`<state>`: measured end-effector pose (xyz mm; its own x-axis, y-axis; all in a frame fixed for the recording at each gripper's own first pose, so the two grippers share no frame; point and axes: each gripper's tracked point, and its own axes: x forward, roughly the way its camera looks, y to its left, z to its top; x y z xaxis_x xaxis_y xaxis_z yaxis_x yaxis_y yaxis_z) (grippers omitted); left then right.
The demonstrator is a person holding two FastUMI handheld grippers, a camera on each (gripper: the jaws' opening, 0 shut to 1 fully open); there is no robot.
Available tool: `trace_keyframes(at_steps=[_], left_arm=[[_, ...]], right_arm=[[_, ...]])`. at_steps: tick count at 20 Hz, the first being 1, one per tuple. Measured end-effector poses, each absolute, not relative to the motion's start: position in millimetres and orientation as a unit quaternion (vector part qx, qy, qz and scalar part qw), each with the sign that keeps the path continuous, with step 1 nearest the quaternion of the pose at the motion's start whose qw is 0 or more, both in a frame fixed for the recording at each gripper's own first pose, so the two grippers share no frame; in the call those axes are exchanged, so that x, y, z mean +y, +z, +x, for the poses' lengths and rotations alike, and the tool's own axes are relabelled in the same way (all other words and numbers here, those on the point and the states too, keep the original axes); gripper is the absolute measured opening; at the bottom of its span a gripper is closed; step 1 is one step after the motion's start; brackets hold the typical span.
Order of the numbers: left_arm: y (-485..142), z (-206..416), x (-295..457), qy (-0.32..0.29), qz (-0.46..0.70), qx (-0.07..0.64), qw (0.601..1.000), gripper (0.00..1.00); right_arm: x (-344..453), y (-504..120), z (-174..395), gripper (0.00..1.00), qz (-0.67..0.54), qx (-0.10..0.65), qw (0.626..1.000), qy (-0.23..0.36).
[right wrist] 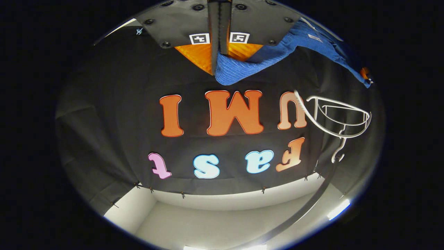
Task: Grasp the clothes on the hanger with both hands and then place them into the laundry hamper below.
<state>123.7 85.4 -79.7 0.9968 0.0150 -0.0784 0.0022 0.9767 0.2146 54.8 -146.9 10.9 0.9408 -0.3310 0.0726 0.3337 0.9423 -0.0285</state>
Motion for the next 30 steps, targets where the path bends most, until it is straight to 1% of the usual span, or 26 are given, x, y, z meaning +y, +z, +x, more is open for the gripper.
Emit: trace_keyframes(at_steps=[2,4,5,6,8,9,10,12,14,15,16,19,21,23,25,30], left_arm=[[-70.5,117.0,83.7,0.003,0.104,0.036,0.994,0.05],[-59.7,111.4,77.8,-0.002,0.093,0.031,0.995,0.05],[-56.1,109.7,72.8,-0.006,0.085,0.029,0.996,0.03],[-53.1,107.1,66.0,-0.013,0.075,0.028,0.997,0.06],[-51.5,105.7,50.9,-0.029,0.043,0.03,0.998,0.04],[-54.9,105.4,43.0,-0.04,0.024,0.037,0.998,0.04],[-61.8,105.4,35.4,-0.052,0.004,0.048,0.998,0.05],[-80.6,102.5,19.6,-0.07,-0.021,0.072,0.995,0.05],[-111.9,97.9,7.2,-0.086,-0.028,0.112,0.99,0.07],[-131.0,94.1,1.2,-0.095,-0.034,0.133,0.986,0.07],[-153.2,93.2,-4.1,-0.101,-0.034,0.151,0.983,0.05],[-237.3,75.5,-0.9,-0.09,-0.003,0.241,0.966,0.05],[-290.0,58.0,-8.3,-0.092,-0.03,0.301,0.949,0.06],[-333.7,42.8,-13.8,-0.091,-0.064,0.358,0.927,0.06],[-369.4,25.1,-9.3,-0.081,-0.074,0.413,0.904,0.06],[-456.5,-22.0,4.9,-0.058,-0.07,0.505,0.859,0.06]], right_arm=[[-135.6,15.0,56.2,0.07,-0.023,-0.04,0.987,-0.156],[-111.1,14.6,60.7,0.07,-0.022,-0.041,0.991,-0.128],[-97.8,12.6,62.5,0.02,-0.02,-0.039,0.993,-0.111],[-83.7,9.5,63.9,0.07,-0.018,-0.037,0.995,-0.094],[-54.0,-0.4,69.3,0.07,-0.014,-0.027,0.998,-0.055],[-38.4,-8.6,71.7,0.02,-0.013,-0.018,0.999,-0.033],[-22.7,-18.2,74.3,0.07,-0.012,-0.007,1.0,-0.012],[5.7,-44.1,79.4,0.07,-0.015,0.024,0.999,0.027],[28.3,-80.3,80.6,0.07,-0.012,0.062,0.996,0.059],[38.0,-102.0,83.2,0.07,-0.009,0.086,0.994,0.073],[45.1,-127.2,84.0,0.07,-0.012,0.109,0.991,0.083],[53.4,-217.2,81.8,0.08,-0.045,0.206,0.973,0.093],[57.9,-275.9,74.0,0.08,-0.052,0.269,0.956,0.101],[61.0,-326.7,67.1,0.08,-0.035,0.328,0.938,0.105],[57.2,-374.9,60.8,0.08,-0.041,0.373,0.922,0.096],[60.4,-453.7,44.5,0.08,-0.031,0.465,0.881,0.081]])
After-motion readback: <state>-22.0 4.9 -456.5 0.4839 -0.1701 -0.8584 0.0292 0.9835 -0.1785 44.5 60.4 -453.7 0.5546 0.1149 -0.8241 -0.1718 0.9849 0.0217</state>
